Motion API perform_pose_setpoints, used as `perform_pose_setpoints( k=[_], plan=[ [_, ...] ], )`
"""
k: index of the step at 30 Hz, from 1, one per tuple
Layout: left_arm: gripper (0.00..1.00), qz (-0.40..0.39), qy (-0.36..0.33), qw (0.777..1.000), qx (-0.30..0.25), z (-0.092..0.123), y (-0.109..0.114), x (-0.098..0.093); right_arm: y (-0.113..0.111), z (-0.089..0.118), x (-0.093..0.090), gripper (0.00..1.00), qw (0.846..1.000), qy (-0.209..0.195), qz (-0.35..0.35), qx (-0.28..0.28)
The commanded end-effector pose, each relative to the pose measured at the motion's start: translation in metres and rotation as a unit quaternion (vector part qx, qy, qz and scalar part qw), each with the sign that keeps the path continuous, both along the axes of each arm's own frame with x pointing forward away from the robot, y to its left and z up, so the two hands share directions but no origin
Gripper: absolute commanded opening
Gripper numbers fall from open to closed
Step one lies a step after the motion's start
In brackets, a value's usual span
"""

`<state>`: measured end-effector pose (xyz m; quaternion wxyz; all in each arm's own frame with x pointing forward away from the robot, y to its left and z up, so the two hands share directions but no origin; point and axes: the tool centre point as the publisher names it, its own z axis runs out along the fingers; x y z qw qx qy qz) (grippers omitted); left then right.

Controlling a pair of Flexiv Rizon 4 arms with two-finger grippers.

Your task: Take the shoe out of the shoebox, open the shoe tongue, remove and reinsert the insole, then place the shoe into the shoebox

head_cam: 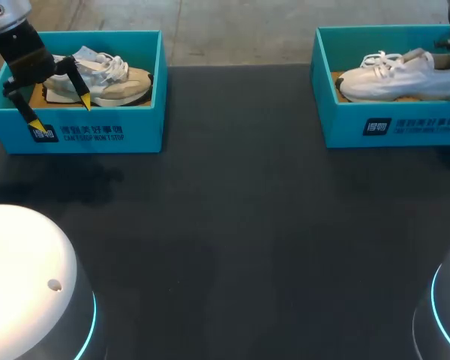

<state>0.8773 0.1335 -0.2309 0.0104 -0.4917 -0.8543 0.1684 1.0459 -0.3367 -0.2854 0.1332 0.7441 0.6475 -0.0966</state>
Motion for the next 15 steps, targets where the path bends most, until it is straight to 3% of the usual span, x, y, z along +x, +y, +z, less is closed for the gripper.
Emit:
perform_pose_setpoints(
  k=[1, 15],
  plan=[
    [1.0, 0.0, -0.001, 1.0, 0.001, 0.0, 0.0, -0.001, 0.003, -0.004, -0.004, 0.0, 1.0, -0.007, 0.003, -0.005],
    [1.0, 0.0, -0.001, 1.0, 0.001, 0.0, 0.0, -0.001, 0.002, -0.03, -0.012, 0.0, 1.0, 0.004, -0.004, -0.007]
  ],
)
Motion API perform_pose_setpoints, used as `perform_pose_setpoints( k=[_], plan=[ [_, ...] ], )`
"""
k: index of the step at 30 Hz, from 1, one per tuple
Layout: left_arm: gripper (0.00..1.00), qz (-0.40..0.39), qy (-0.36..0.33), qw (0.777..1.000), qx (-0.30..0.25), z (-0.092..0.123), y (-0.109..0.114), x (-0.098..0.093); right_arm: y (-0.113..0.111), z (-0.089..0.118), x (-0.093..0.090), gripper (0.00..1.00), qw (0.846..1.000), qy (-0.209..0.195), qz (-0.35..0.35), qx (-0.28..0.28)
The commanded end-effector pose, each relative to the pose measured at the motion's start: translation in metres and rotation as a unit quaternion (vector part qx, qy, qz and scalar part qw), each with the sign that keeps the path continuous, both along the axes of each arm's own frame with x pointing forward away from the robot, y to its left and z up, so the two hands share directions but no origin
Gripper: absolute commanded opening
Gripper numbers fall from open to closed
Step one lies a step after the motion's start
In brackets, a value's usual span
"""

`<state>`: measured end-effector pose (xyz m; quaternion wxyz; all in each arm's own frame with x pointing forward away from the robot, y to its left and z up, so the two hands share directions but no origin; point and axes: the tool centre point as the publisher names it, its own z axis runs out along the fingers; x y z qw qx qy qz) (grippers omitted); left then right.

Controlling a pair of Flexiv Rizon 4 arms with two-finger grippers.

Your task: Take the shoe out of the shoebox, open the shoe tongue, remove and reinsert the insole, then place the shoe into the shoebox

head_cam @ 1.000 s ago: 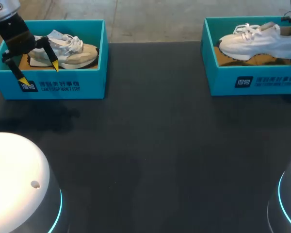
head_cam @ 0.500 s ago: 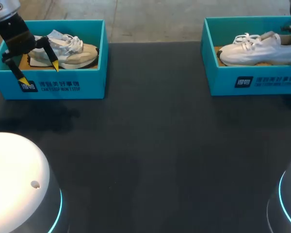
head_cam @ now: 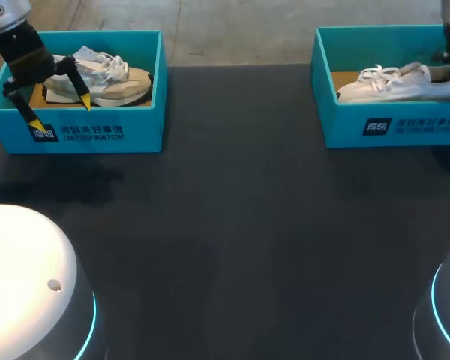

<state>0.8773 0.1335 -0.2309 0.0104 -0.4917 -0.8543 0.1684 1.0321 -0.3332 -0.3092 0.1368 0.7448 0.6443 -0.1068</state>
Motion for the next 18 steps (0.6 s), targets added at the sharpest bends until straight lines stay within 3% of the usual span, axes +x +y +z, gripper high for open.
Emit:
perform_pose_setpoints(
  k=[1, 18],
  plan=[
    [1.0, 0.0, -0.001, 1.0, 0.001, 0.0, 0.0, -0.001, -0.002, -0.008, 0.003, 0.0, 1.0, 0.0, 0.0, 0.002],
    [1.0, 0.0, -0.001, 1.0, 0.001, 0.0, 0.0, -0.001, -0.011, -0.035, 0.005, 0.0, 1.0, 0.009, -0.013, 0.016]
  ],
)
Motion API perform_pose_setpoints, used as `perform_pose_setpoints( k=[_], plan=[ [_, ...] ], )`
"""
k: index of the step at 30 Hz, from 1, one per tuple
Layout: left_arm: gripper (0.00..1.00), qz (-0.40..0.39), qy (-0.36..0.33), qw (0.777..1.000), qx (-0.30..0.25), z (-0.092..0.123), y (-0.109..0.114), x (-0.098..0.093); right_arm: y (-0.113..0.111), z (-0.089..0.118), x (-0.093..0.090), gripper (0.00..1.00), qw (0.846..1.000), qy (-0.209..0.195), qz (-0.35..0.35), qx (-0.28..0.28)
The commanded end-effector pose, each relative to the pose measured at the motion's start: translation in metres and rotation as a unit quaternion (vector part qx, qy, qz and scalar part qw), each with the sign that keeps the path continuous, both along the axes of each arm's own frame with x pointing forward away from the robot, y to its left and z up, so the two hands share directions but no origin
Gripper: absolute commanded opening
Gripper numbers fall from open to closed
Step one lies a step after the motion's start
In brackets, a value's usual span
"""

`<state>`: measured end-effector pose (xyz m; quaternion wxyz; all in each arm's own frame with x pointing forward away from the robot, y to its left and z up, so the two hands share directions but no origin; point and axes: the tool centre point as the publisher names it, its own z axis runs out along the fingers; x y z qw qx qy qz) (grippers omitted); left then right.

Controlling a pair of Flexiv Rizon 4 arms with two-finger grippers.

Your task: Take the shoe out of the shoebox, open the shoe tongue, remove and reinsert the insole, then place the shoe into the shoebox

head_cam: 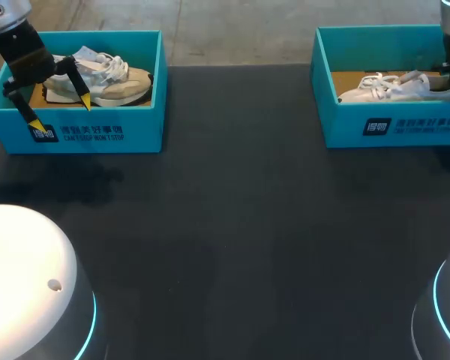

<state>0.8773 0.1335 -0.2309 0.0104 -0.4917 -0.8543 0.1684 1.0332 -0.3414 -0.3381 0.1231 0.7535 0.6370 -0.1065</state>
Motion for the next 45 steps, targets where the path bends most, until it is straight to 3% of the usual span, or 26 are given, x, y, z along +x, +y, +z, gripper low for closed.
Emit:
perform_pose_setpoints(
  k=[1, 23, 35, 45],
  plan=[
    [1.0, 0.0, -0.001, 1.0, 0.001, 0.0, 0.0, -0.001, -0.003, -0.008, 0.003, 0.0, 1.0, 0.003, -0.001, 0.006],
    [1.0, 0.0, -0.001, 1.0, 0.001, 0.0, 0.0, -0.001, -0.001, -0.035, -0.01, 0.0, 0.999, 0.025, -0.004, 0.027],
    [1.0, 0.0, -0.001, 1.0, 0.001, 0.0, 0.0, -0.001, 0.003, -0.049, -0.006, 0.0, 0.999, 0.032, 0.001, 0.043],
    [1.0, 0.0, -0.001, 1.0, 0.001, 0.0, 0.0, -0.001, 0.008, -0.048, -0.003, 0.0, 0.999, 0.03, 0.008, 0.042]
  ],
)
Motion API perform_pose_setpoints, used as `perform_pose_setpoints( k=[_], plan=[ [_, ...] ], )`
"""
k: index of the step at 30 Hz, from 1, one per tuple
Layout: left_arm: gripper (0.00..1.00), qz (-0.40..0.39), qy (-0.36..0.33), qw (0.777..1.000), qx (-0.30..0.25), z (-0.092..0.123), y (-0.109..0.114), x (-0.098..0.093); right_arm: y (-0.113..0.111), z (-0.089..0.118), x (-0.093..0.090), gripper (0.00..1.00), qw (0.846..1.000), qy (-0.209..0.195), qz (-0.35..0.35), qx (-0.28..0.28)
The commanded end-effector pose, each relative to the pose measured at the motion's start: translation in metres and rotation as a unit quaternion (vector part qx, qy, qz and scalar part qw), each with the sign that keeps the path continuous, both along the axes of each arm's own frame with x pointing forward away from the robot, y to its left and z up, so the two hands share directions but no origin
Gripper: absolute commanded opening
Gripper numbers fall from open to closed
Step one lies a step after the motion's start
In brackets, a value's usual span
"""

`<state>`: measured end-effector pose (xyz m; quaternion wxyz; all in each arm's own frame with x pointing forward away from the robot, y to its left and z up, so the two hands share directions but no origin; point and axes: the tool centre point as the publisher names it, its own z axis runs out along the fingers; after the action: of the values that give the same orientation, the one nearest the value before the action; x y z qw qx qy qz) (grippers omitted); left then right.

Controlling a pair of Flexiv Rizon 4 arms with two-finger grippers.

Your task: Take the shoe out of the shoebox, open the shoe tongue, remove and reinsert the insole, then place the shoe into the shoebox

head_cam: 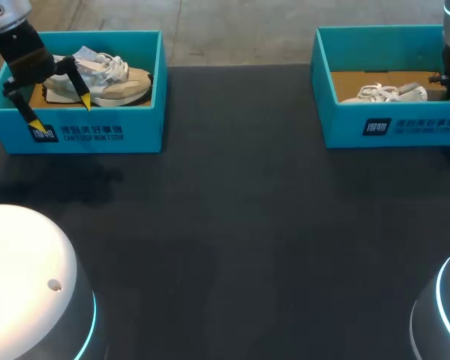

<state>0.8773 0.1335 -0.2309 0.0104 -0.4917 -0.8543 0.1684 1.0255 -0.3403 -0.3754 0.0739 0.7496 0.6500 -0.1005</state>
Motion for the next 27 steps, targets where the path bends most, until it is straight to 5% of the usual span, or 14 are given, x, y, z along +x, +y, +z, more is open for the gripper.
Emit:
perform_pose_setpoints(
  k=[1, 8, 10, 16, 27],
  plan=[
    [1.0, 0.0, -0.001, 1.0, 0.001, 0.0, 0.0, -0.001, 0.007, -0.009, 0.004, 0.0, 1.0, 0.001, 0.001, 0.0],
    [1.0, 0.0, -0.001, 1.0, 0.001, 0.0, 0.0, -0.001, 0.009, -0.002, 0.0, 0.0, 1.0, 0.0, 0.0, -0.01],
    [1.0, 0.0, -0.001, 1.0, 0.001, 0.0, 0.0, -0.001, 0.01, -0.001, 0.001, 0.14, 1.0, 0.0, 0.001, -0.011],
    [1.0, 0.0, -0.001, 1.0, 0.001, 0.0, 0.0, -0.001, 0.011, 0.002, 0.002, 0.31, 1.0, -0.001, 0.0, -0.011],
    [1.0, 0.0, -0.001, 1.0, 0.001, 0.0, 0.0, -0.001, 0.012, 0.02, 0.003, 0.47, 1.0, -0.006, -0.005, -0.018]
  ],
)
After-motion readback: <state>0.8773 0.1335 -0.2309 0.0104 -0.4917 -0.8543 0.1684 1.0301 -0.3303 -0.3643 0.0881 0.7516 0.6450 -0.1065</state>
